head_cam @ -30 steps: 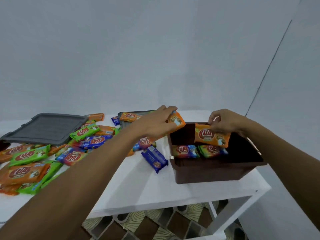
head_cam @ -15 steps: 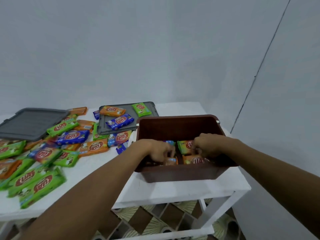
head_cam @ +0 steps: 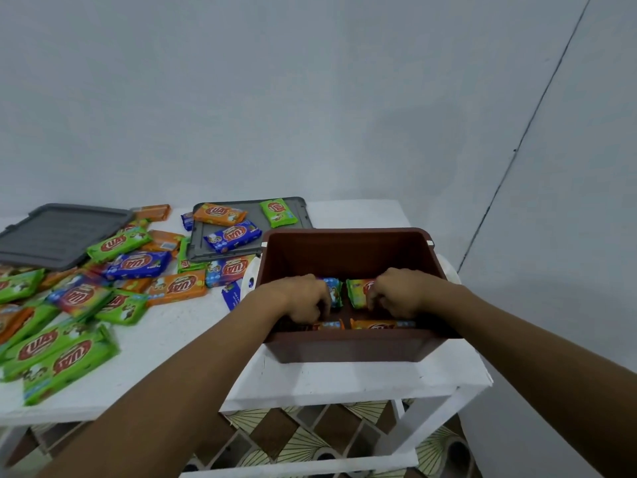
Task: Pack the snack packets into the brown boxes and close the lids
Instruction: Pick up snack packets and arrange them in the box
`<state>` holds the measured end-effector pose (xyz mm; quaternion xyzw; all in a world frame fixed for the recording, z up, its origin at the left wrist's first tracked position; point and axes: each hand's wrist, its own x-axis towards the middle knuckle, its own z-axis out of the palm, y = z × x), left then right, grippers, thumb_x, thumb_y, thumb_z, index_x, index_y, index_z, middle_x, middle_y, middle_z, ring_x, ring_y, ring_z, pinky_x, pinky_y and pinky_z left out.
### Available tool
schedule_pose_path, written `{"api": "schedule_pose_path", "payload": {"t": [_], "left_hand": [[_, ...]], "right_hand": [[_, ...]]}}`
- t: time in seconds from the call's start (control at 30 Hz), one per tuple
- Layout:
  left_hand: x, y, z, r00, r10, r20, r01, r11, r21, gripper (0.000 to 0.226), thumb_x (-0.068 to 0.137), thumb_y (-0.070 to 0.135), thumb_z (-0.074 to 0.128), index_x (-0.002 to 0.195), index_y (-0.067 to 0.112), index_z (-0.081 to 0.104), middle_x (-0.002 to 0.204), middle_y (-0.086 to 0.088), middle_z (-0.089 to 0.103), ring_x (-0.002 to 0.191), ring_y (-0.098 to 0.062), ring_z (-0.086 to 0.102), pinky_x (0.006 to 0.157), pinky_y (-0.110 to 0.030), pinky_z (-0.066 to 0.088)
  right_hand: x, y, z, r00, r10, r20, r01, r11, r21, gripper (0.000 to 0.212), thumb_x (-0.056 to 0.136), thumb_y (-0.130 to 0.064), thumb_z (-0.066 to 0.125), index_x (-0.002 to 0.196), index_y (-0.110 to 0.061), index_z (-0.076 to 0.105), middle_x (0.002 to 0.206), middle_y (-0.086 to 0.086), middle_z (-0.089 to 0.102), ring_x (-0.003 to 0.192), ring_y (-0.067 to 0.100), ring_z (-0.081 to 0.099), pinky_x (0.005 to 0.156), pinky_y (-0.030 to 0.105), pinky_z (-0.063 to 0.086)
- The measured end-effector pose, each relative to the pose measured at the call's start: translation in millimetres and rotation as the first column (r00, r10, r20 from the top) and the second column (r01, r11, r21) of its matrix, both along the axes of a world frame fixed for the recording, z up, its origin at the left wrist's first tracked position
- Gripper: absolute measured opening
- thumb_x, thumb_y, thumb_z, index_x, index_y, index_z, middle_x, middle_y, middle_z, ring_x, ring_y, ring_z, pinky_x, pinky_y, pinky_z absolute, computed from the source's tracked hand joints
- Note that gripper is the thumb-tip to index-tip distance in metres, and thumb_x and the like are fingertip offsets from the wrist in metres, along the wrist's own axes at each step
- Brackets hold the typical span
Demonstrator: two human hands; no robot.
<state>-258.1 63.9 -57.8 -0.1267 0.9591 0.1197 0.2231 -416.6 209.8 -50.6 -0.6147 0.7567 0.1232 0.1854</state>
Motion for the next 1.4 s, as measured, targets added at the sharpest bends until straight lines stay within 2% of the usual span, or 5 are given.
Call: {"api": "schedule_pose_path", "payload": {"t": [0.57, 0.7, 0.87, 1.1, 1.4], "left_hand": [[9, 2, 26, 0.998, -0.001, 0.055, 0.014, 0.972, -0.237, 0.039, 0.096, 0.029, 0.053, 0.134, 0.023, 0.053, 0.130, -0.010, 0.049, 0.111, -0.028, 0.053, 0.087, -0.038, 0.046], [32, -21, 37, 0.968, -0.161, -0.193, 0.080, 0.926, -0.370, 0.029, 0.095, 0.031, 0.049, 0.116, 0.018, 0.063, 0.117, -0.005, 0.062, 0.105, -0.022, 0.055, 0.095, -0.041, 0.044], [96, -67, 31, 0.813, 0.048, -0.580, -0.142, 0.983, -0.118, 0.041, 0.099, 0.029, 0.050, 0.138, 0.016, 0.047, 0.142, -0.001, 0.044, 0.130, -0.017, 0.040, 0.101, -0.025, 0.036], [199, -164, -6, 0.874, 0.249, -0.416, -0.369, 0.899, -0.237, 0.049, 0.093, 0.031, 0.059, 0.139, 0.018, 0.047, 0.143, -0.004, 0.044, 0.126, -0.021, 0.045, 0.100, -0.037, 0.044], [230, -260, -24, 0.878, 0.368, -0.306, -0.448, 0.857, -0.254, 0.071, 0.090, 0.030, 0.060, 0.150, 0.017, 0.025, 0.153, -0.008, 0.034, 0.136, -0.027, 0.036, 0.103, -0.040, 0.040]], "right_hand": [[11, -2, 7, 0.993, -0.098, -0.061, 0.098, 0.995, -0.010, 0.040, 0.096, -0.028, 0.049, 0.132, -0.044, 0.050, 0.134, 0.007, 0.048, 0.113, 0.029, 0.053, 0.091, 0.041, 0.049], [15, -14, 18, 0.994, -0.089, -0.061, 0.076, 0.978, -0.196, 0.036, 0.095, -0.031, 0.045, 0.128, -0.044, 0.051, 0.132, -0.002, 0.055, 0.113, 0.023, 0.055, 0.084, 0.040, 0.048], [44, -48, 31, 0.999, -0.036, -0.002, 0.032, 0.905, -0.424, 0.026, 0.094, -0.030, 0.050, 0.116, -0.040, 0.058, 0.118, -0.011, 0.064, 0.106, 0.016, 0.059, 0.084, 0.043, 0.052], [112, -125, 50, 1.000, -0.020, 0.012, 0.023, 0.768, -0.640, 0.021, 0.096, -0.025, 0.048, 0.109, -0.031, 0.064, 0.114, -0.003, 0.066, 0.102, 0.019, 0.058, 0.079, 0.036, 0.049], [169, -252, 23, 0.985, -0.124, -0.120, 0.083, 0.950, -0.301, 0.048, 0.093, -0.019, 0.053, 0.138, -0.027, 0.042, 0.126, 0.009, 0.057, 0.103, 0.026, 0.059, 0.074, 0.036, 0.051]]}}
